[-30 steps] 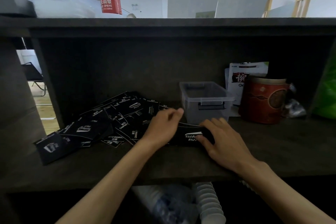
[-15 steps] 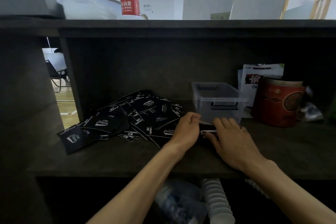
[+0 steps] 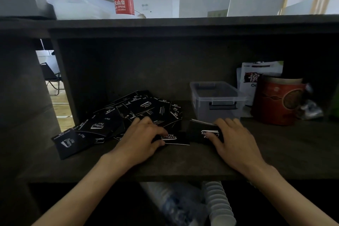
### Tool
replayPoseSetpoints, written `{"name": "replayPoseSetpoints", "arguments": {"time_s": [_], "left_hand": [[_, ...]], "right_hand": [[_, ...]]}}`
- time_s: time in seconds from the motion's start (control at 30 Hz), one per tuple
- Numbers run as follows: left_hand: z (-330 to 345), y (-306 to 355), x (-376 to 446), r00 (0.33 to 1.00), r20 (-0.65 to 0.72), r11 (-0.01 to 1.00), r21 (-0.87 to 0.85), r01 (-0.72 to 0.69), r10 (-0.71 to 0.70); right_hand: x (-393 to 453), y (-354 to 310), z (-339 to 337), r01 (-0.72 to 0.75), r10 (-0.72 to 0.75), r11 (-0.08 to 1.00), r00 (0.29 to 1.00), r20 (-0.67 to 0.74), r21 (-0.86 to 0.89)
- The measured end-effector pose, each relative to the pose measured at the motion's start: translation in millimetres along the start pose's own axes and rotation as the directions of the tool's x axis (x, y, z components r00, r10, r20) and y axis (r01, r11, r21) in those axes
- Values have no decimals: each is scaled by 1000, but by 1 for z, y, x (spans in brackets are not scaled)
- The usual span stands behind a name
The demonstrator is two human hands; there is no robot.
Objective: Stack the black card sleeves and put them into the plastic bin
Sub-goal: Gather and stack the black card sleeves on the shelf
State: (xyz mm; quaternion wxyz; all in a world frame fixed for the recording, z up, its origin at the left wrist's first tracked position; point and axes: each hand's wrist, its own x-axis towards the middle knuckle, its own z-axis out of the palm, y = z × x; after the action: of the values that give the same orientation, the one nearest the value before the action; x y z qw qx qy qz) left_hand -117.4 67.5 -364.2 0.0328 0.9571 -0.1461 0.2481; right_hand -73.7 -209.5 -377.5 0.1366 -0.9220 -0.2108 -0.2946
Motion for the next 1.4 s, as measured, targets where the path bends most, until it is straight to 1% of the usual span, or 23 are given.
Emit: {"name": "replayPoseSetpoints", "arguments": {"time_s": [0.07, 0.17, 0.3, 0.37, 0.43, 0.5, 0.53, 0.57, 0.6, 0.63, 0.67, 0.7, 0.77, 0.87, 0.9, 0.97, 1.0, 1.07, 1.13, 1.2, 1.23, 1.33, 1.4], "left_hand": [[-4, 3, 3, 999, 41, 1000, -4, -20, 21], [-6, 19, 23, 979, 195, 994, -72, 79, -64], [-12, 39, 55, 861, 486, 978, -57, 198, -147], [-15, 40, 62, 833, 527, 962, -95, 257, -170], [-22, 34, 63, 883, 434, 944, -176, 279, -180], [-30, 25, 62, 945, 225, 869, -384, 312, -239], [-35, 20, 60, 950, 95, 796, -526, 300, -296], [-39, 16, 57, 932, -9, 692, -673, 262, -362], [-41, 14, 55, 909, -54, 578, -786, 217, -414], [-41, 14, 51, 901, -49, 492, -850, 190, -431], [-37, 17, 46, 907, -28, 446, -877, 179, -419], [-29, 21, 40, 916, -12, 451, -873, 186, -401], [-11, 29, 29, 921, -25, 554, -805, 213, -389], [6, 43, 21, 898, -151, 677, -711, 192, -414], [10, 48, 20, 900, -166, 739, -640, 213, -403], [17, 60, 20, 924, -178, 891, -376, 252, -337], [21, 65, 19, 940, -191, 938, -261, 230, -283], [23, 72, 17, 958, -198, 967, -193, 169, -207], [15, 67, 15, 959, -192, 962, -220, 165, -208], [1, 50, 11, 954, -151, 948, -229, 222, -260], [-6, 39, 9, 955, -102, 949, -187, 255, -277], [-20, 17, 8, 944, 192, 959, -41, 280, -268], [-21, 15, 11, 927, 306, 974, 1, 228, -217]], "right_hand": [[0, 1, 0, -30, 29, 999, 999, -17, -30], [0, 0, 0, -46, 45, 997, 999, -13, -54], [0, 1, -2, -69, 69, 996, 998, -12, -56], [-1, 2, -3, -76, 76, 995, 997, -2, -62], [-1, 2, -4, -83, 83, 995, 996, 13, -57], [-1, 2, -4, -79, 80, 995, 997, 16, -54], [-1, 2, -3, -72, 73, 996, 997, 10, -56], [-1, 2, -2, -68, 68, 996, 998, 2, -56], [-1, 2, -2, -68, 68, 996, 998, -8, -51], [0, 1, -1, -75, 75, 996, 997, -16, -39], [0, 1, -1, -88, 87, 996, 996, -25, -20], [1, 0, -1, -100, 100, 995, 994, -33, 1], [2, -1, -1, -112, 113, 994, 993, -42, 16], [2, -1, 1, -76, 75, 997, 997, -29, -33], [2, -1, 2, -51, 50, 998, 998, -26, -41], [2, -2, 2, -2, 1, 999, 1000, -23, -43], [2, -2, 2, 16, -17, 999, 1000, -18, -48], [3, -1, 1, 45, -46, 997, 999, -2, -58], [4, 1, 0, 59, -58, 997, 998, 29, -46], [6, 0, -1, 69, -68, 997, 997, 34, -20], [8, -2, -1, 67, -67, 998, 997, 27, -1], [9, -10, 3, 74, -74, 997, 996, 42, 13], [9, -10, 5, 82, -82, 997, 996, 47, 14]]}}
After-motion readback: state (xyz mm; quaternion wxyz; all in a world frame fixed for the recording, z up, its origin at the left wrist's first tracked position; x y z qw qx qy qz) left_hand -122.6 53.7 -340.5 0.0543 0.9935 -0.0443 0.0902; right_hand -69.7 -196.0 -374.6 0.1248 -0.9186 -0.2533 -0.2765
